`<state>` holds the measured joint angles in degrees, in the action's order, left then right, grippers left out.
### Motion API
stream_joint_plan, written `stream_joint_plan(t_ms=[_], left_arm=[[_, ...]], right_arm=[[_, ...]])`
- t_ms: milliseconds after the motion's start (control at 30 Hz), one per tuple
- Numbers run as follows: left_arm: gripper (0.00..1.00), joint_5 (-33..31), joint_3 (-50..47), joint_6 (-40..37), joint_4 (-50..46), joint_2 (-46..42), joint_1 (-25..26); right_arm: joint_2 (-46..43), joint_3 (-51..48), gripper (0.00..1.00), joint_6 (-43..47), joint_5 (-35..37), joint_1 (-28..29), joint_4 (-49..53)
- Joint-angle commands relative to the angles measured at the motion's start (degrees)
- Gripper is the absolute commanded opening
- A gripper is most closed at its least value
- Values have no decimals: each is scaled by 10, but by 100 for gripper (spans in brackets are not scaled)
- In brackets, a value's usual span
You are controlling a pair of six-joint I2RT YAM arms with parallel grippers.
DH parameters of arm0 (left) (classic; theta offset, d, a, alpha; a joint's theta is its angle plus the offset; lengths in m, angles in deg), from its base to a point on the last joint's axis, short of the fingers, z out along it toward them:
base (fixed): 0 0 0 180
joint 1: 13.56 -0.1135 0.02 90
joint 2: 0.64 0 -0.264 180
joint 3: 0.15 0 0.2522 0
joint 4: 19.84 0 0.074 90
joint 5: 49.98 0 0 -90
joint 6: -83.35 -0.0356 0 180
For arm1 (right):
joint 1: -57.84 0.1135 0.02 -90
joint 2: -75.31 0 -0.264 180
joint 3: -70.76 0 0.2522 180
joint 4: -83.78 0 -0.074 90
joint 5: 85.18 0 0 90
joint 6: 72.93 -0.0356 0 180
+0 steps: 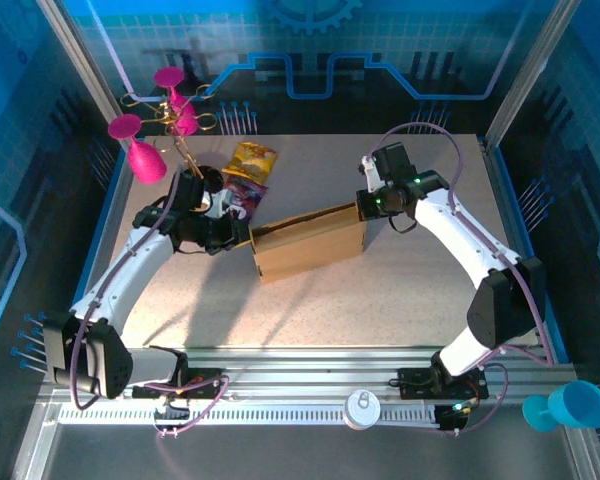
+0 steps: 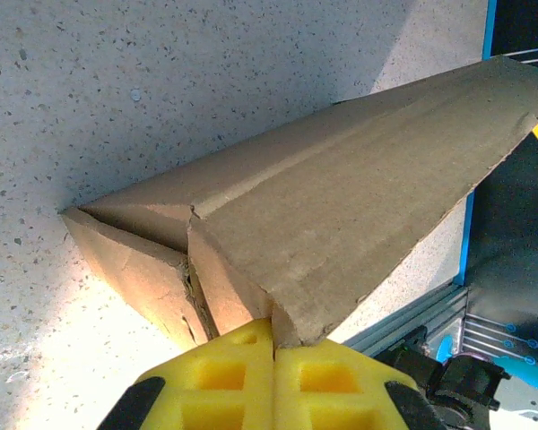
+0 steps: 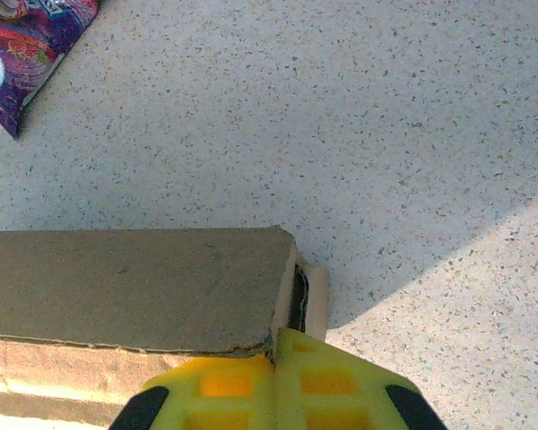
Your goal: Fold the paper box
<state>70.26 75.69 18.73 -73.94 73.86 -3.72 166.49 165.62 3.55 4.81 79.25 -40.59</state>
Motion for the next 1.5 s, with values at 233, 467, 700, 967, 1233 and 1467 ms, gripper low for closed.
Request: stream_joint_plan(t_ms=[233, 467, 700, 967, 1233, 1467], left_arm=[[0, -18, -61, -8, -19, -11, 29], [14, -30, -46, 19, -33, -20, 32], [39, -24, -16, 174, -26, -82, 32], [50, -142, -32, 505, 27, -168, 32], [59, -121, -18, 674, 15, -107, 33], [77, -137, -59, 792, 59, -105, 48]], right_arm=[[-32, -37, 0, 23, -26, 11, -28], [-50, -75, 0, 46, -19, 13, -62], [-52, -81, 0, 52, -21, 13, -67], [-51, -87, 0, 53, -21, 16, -75], [-49, -85, 0, 53, -21, 17, -74], [-48, -83, 0, 53, -24, 17, -73]])
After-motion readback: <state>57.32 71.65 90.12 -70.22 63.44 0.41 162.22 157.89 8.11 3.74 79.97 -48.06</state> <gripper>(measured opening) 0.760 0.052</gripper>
